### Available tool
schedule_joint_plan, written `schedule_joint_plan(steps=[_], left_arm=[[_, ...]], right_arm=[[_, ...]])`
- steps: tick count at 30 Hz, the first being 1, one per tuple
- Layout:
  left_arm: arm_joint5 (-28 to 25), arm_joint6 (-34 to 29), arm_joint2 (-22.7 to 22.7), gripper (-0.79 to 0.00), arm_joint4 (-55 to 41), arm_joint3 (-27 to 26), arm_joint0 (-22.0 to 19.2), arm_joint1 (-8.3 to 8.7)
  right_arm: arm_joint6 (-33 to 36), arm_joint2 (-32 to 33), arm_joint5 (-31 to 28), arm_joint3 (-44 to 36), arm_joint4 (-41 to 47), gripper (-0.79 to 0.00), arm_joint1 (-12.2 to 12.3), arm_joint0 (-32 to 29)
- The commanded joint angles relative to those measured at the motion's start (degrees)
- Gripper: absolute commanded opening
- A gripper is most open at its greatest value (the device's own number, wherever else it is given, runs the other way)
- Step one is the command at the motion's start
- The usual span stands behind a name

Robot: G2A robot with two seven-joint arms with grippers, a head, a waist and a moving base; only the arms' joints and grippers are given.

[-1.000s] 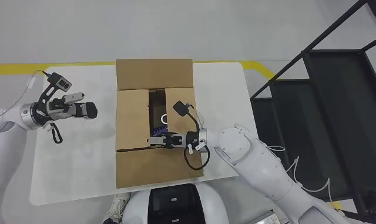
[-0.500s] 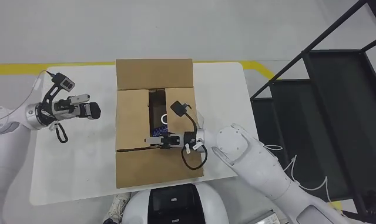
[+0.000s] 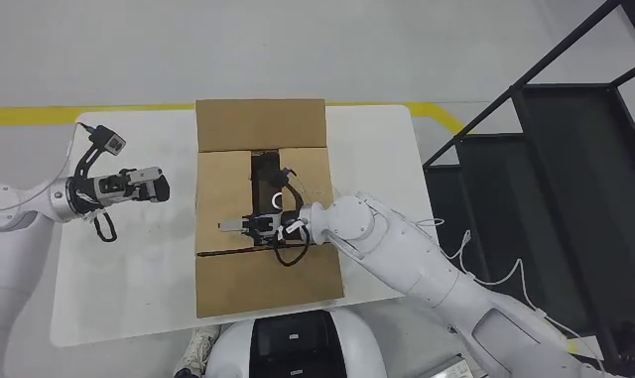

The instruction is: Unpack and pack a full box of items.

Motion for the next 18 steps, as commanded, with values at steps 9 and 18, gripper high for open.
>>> schedule_joint_plan(steps=[9, 18], left_arm=[[1.72, 3.35, -4.16, 0.000, -14.56, 0.75, 1.10, -0.71], [6.41, 2.67, -7.53, 0.000, -23.01, -0.91, 1.33, -1.11]], right_arm=[[-0.92, -3.28, -8.83, -2.61, -0.91, 0.000, -2.34, 3.36], [-2.77, -14.52, -11.33, 8.78, 1.30, 0.000, -10.50, 14.22]])
